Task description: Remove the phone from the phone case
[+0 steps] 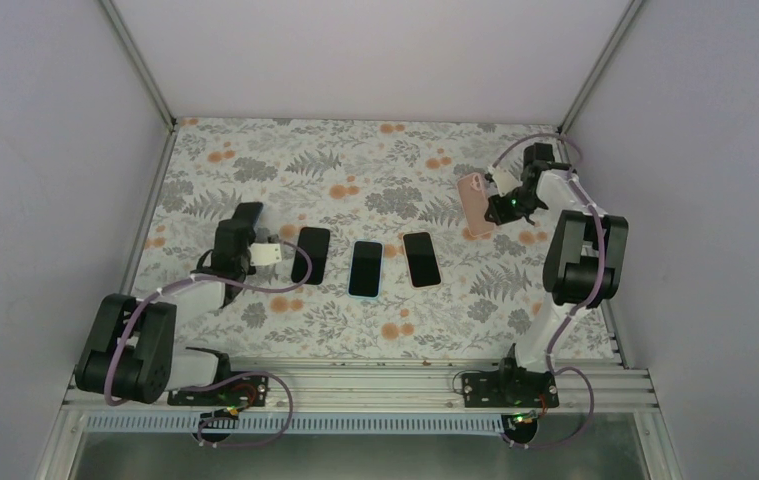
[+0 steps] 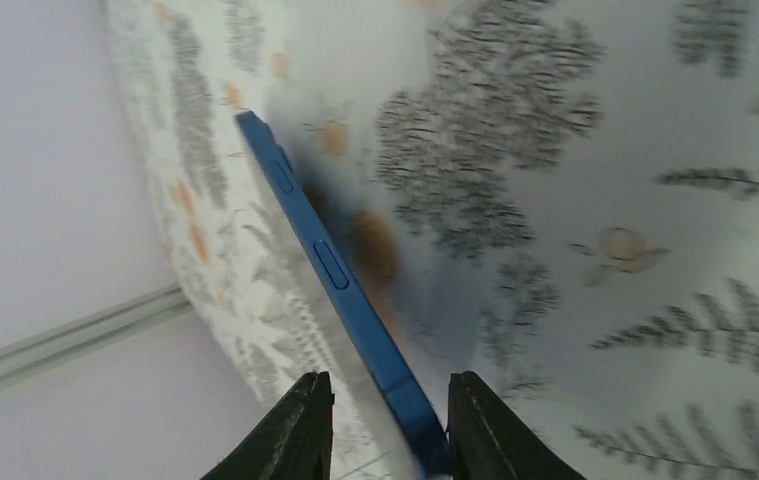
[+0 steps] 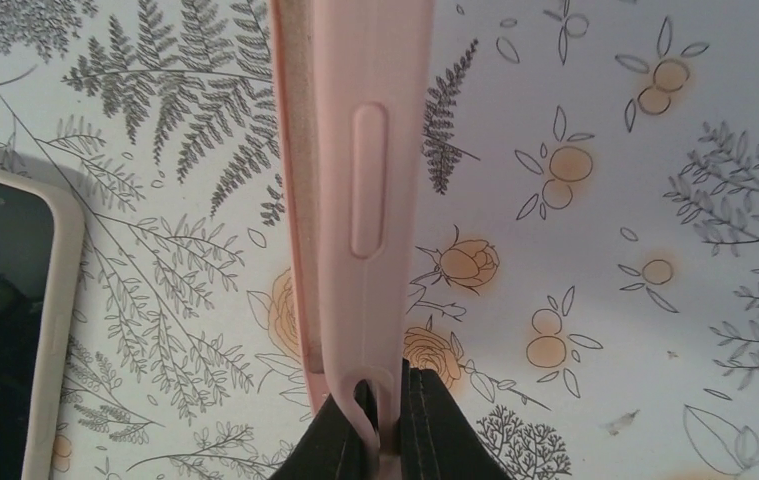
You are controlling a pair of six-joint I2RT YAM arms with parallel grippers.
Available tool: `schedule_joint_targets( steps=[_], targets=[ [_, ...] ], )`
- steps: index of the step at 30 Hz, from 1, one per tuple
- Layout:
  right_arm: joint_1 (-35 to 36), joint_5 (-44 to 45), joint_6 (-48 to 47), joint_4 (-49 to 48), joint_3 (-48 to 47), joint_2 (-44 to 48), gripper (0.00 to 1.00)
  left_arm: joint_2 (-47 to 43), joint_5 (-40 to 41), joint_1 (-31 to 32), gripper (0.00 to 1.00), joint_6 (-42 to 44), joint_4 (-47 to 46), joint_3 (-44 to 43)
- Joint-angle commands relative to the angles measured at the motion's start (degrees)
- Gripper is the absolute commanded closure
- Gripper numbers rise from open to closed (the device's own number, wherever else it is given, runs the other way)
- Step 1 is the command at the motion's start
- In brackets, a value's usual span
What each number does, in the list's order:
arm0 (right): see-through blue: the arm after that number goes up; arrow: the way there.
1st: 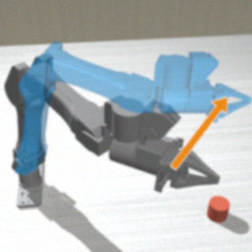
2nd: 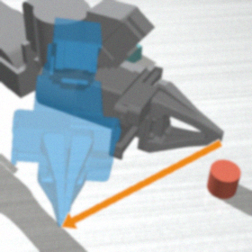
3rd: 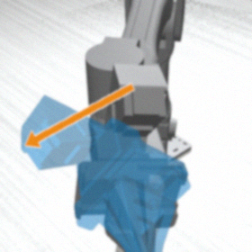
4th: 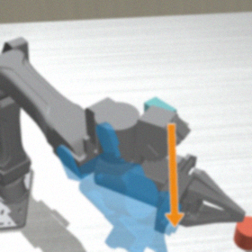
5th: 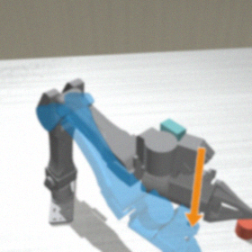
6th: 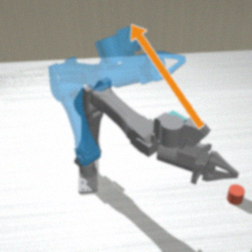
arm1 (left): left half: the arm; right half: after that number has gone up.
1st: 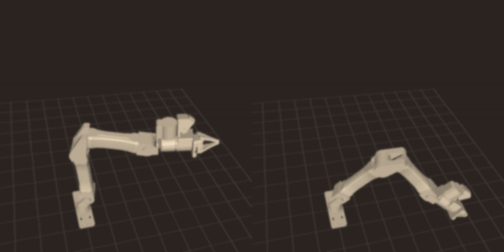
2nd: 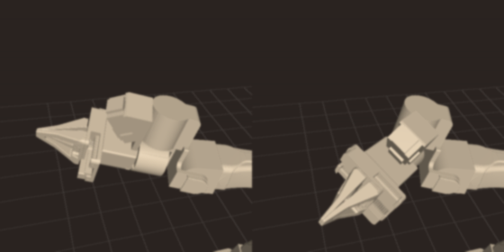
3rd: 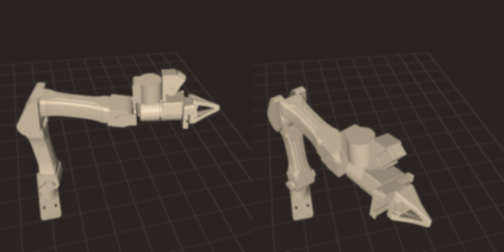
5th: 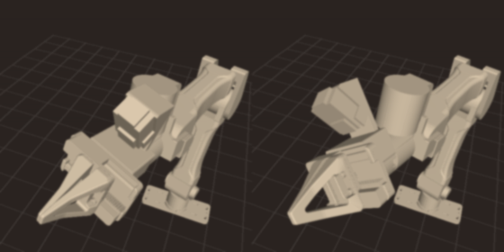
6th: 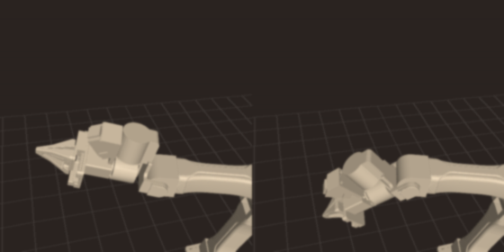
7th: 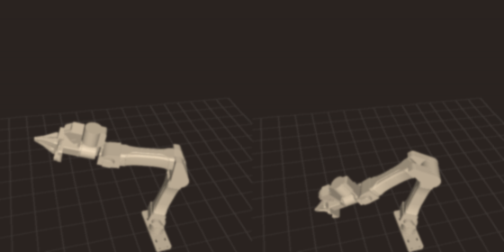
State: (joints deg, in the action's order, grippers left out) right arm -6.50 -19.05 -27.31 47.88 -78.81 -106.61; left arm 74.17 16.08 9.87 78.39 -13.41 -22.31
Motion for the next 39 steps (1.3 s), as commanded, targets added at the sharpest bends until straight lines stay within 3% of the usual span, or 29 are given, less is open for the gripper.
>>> schedule_joint_targets(
  steps=[1,6,9,14,15,18,20,21,29,34,39],
  targets=[
    [-1.53,-4.28,-1.32,1.04,0.00,-2.42,0.95,0.46,-1.59,-0.13,0.70,-0.18,4.90,-0.82],
    [-2.04,-5.52,-1.70,0.46,1.63,-3.01,0.95,1.34,-2.02,-0.15,0.69,-2.07,6.88,-0.68],
    [-2.72,-7.14,-2.24,1.40,1.38,-3.84,0.93,0.88,-3.35,-0.19,0.52,-3.40,9.55,-1.09],
    [-4.11,-7.20,-2.24,1.84,0.60,-5.04,0.89,-0.73,-4.57,-0.11,0.49,-4.40,13.83,-3.01],
    [-4.27,-6.84,-2.30,1.93,0.62,-5.15,0.82,-1.49,-5.53,-0.11,0.47,-4.98,16.31,-4.10],
    [-5.01,-5.03,-2.22,1.34,1.28,-4.46,0.47,-5.00,-10.23,-0.11,0.31,-8.10,25.70,-9.50],
    [-5.27,-2.37,-2.75,0.95,2.21,-3.56,0.03,-7.52,-14.19,-0.10,0.22,-10.13,33.98,-14.45],
    [-5.27,-0.46,-3.02,0.56,2.74,-2.87,0.01,-8.03,-15.71,-0.07,0.20,-11.27,37.06,-17.07],
    [-1.94,10.89,-2.87,-0.95,4.34,11.68,0.00,-5.44,-23.34,0.20,0.13,-19.33,48.67,-35.45],
    [9.47,12.42,-2.08,5.44,7.00,19.76,0.00,2.09,-23.33,3.44,0.13,-24.47,45.88,-41.17],
    [21.25,7.47,2.05,7.69,12.45,21.49,0.00,13.70,-16.15,12.87,0.18,-29.11,39.94,-44.89]
  ],
)
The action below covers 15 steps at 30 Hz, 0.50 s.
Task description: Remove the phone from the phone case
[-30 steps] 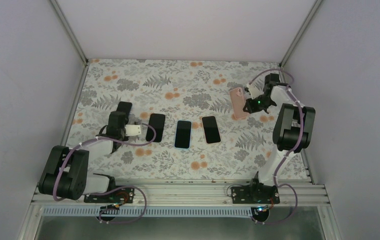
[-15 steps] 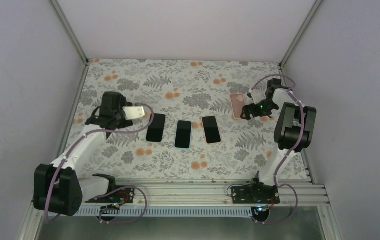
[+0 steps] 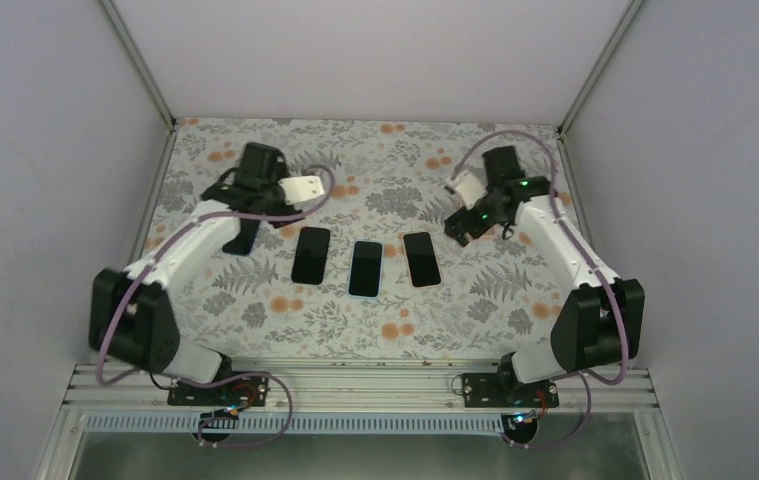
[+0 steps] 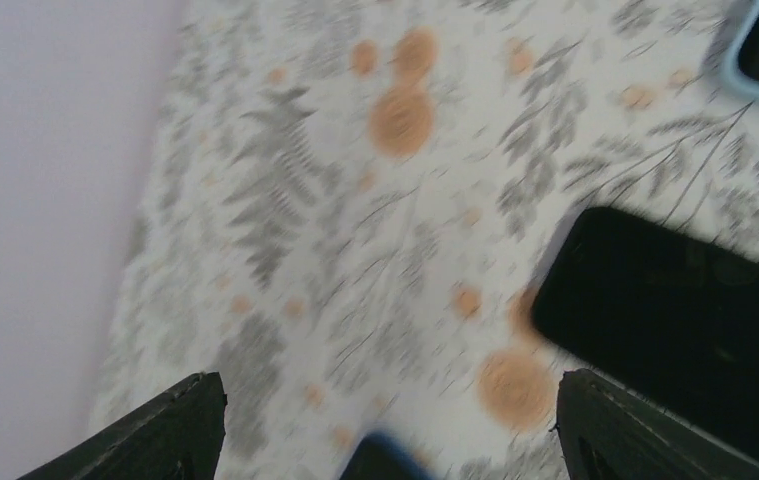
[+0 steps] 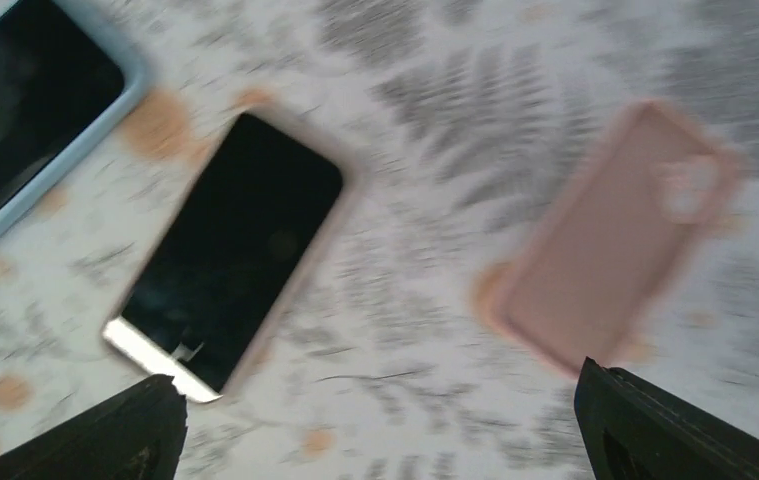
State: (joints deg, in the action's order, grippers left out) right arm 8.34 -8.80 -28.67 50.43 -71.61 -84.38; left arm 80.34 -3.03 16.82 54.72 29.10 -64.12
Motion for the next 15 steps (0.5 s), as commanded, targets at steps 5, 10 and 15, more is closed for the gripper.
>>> schedule_joint_targets(
  steps=[5,10,15],
  targets=[
    [13.36,-4.20,8.80,0.65,10.87,-1.98,0.00,22.62,-3.92,9.32,0.18,-12.68,4.05,-20.93],
    [16.27,-5.16,12.24,-1.28,12.40,-2.95,0.00,34.42,-8.86,10.74,0.18,-15.19,10.30,-35.27],
    [16.44,-6.23,13.38,-2.62,10.97,-6.85,0.00,43.44,-11.41,11.96,0.18,-16.94,14.34,-44.63]
  ],
)
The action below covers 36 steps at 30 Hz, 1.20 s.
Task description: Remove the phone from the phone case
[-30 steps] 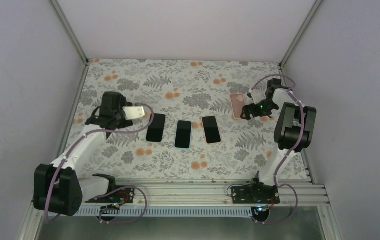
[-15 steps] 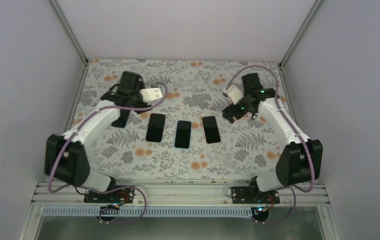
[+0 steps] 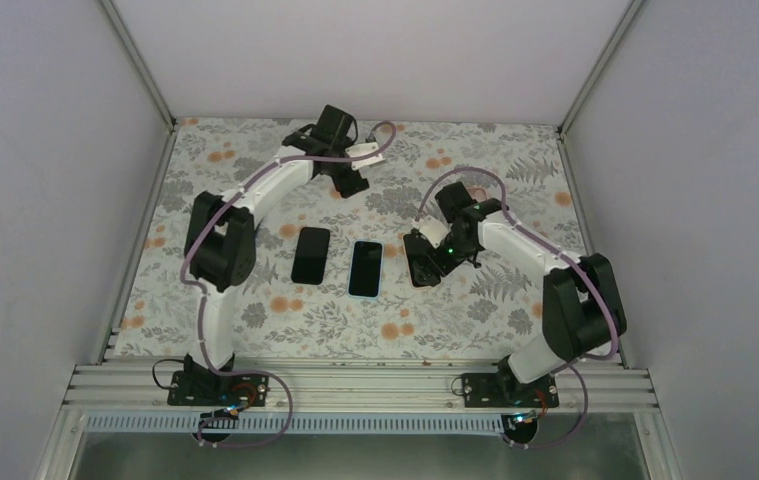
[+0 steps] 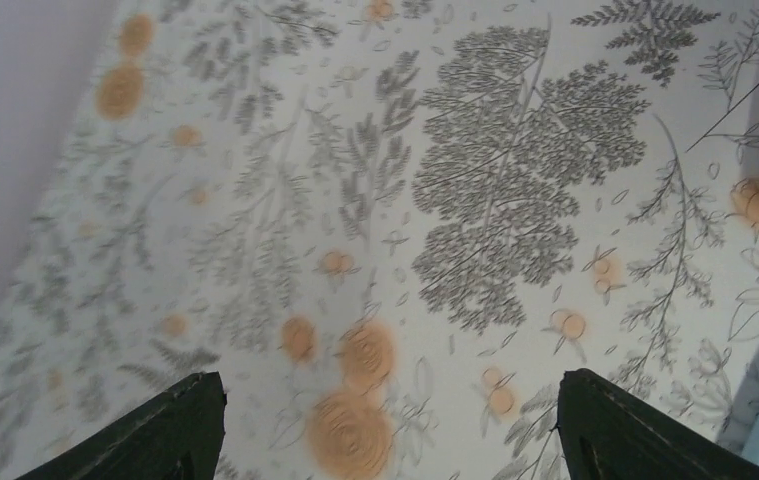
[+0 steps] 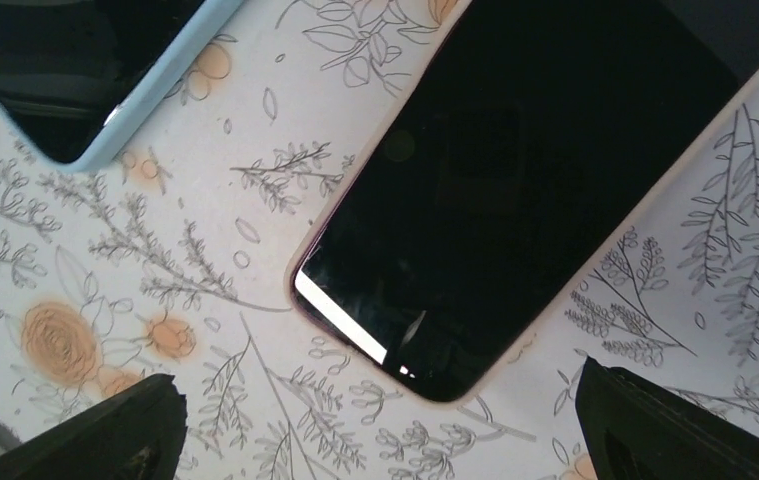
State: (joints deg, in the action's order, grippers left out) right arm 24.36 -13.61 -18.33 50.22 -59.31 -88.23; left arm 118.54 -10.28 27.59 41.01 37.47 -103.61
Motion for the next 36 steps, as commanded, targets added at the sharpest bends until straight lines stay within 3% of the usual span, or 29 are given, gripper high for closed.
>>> schedule_joint_targets(
  steps=[1,12,16,23,36],
  targets=[
    [0.38,-1.52,3.02,-2.71,-1.48,-3.75,0.00,7.16,-4.85,1.30,0.18,-3.60,6.67,-6.64],
    [1.28,-3.53,3.57,-5.66,-1.14,-9.95,0.00,15.91,-10.93,3.68,0.18,-7.28,9.54,-14.52],
    [1.62,1.79,5.07,-6.98,-1.67,-11.92,0.00,17.24,-11.47,5.10,0.19,-8.27,9.80,-15.58],
    [1.91,3.16,5.90,-7.10,-2.92,-14.91,0.00,17.77,-11.88,6.13,0.19,-9.04,8.91,-14.91],
    [1.74,7.93,5.58,-3.25,-6.59,-8.57,0.00,19.48,-13.62,6.49,0.20,-8.95,9.61,-15.30]
  ],
)
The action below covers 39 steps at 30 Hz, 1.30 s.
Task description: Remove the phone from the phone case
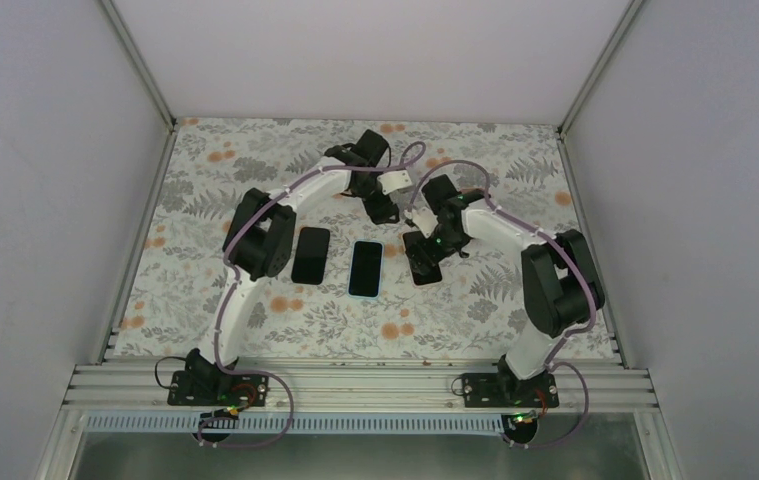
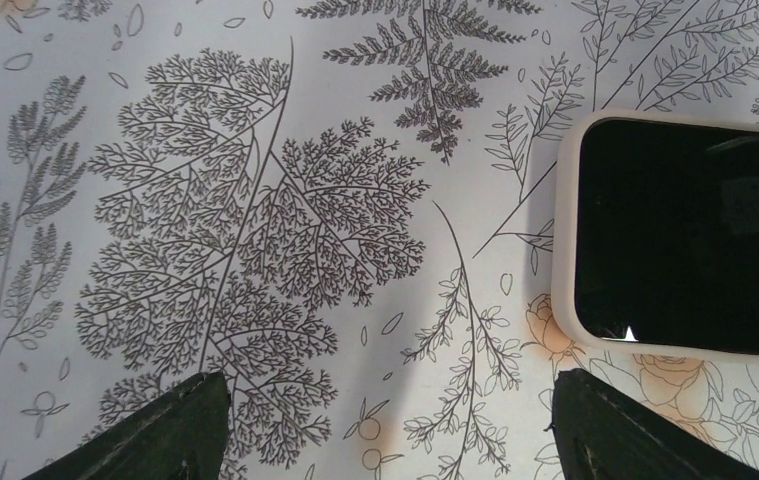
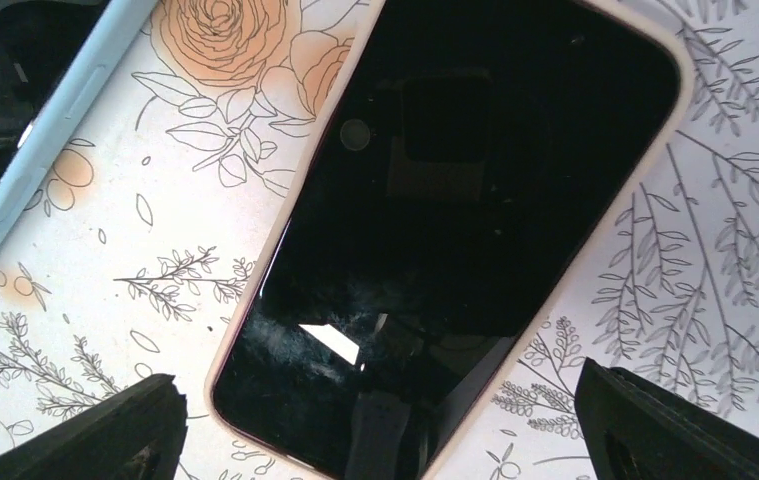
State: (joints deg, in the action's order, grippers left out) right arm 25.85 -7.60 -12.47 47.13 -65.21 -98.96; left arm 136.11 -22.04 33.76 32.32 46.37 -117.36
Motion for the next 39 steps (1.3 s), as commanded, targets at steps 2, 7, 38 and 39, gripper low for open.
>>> schedule_joint_targets(
  steps=[2,7,38,39],
  targets=[
    [0.21,1.69,-0.32,-0.33,-0.14,1.84,0.00,2.08,-1.87,0.47,0.20,-0.20,0.87,-1.59],
    [0.21,-0.44,-0.09,-1.63,-0.05,-1.80,0.00,2.11,-2.13,0.45,0.20,-0.29,0.75,-1.21],
    [2.27,10.36,-3.25,-13.20,6.47,-7.66,0.00,-0.81,-2.05,0.12,0.19,-1.81,2.65,1.78],
    [2.54,11.57,-4.34,-14.04,7.80,-7.17,0.00,-1.30,-1.83,0.05,0.19,-1.68,2.63,2.47]
  ],
)
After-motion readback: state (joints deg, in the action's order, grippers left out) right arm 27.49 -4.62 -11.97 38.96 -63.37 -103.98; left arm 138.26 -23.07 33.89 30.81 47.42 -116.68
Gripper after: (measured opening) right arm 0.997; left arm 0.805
